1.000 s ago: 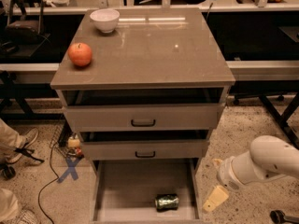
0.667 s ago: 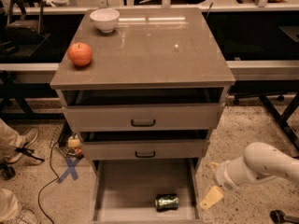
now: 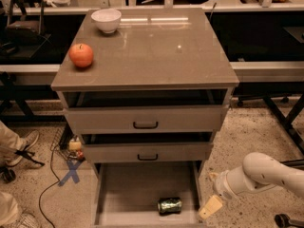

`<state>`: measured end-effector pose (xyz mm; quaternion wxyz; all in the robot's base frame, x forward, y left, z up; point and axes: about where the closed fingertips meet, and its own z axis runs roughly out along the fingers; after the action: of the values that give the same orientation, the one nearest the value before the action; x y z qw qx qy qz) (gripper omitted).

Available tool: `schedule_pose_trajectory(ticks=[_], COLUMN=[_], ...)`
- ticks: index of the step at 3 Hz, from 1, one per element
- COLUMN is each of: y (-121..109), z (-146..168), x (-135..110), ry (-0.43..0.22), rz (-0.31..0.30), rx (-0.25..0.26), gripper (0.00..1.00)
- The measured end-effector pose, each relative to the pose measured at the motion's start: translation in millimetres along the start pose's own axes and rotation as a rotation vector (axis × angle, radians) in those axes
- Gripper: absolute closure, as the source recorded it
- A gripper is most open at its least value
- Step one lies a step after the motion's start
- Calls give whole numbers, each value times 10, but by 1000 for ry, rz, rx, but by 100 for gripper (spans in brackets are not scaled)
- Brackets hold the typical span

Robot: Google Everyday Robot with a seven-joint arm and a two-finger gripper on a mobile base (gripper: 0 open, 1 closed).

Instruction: Pick green can from bottom drawer and place on counter

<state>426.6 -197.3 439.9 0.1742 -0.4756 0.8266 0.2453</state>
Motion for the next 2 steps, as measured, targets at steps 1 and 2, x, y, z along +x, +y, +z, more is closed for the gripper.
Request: schedule_pose_trajectory(ticks=[1, 2], y=[-174, -386], z=[233, 997], x=[-46, 43], ry=[-36, -100], rz=[-69, -214], rx=[5, -58], gripper=[0, 0])
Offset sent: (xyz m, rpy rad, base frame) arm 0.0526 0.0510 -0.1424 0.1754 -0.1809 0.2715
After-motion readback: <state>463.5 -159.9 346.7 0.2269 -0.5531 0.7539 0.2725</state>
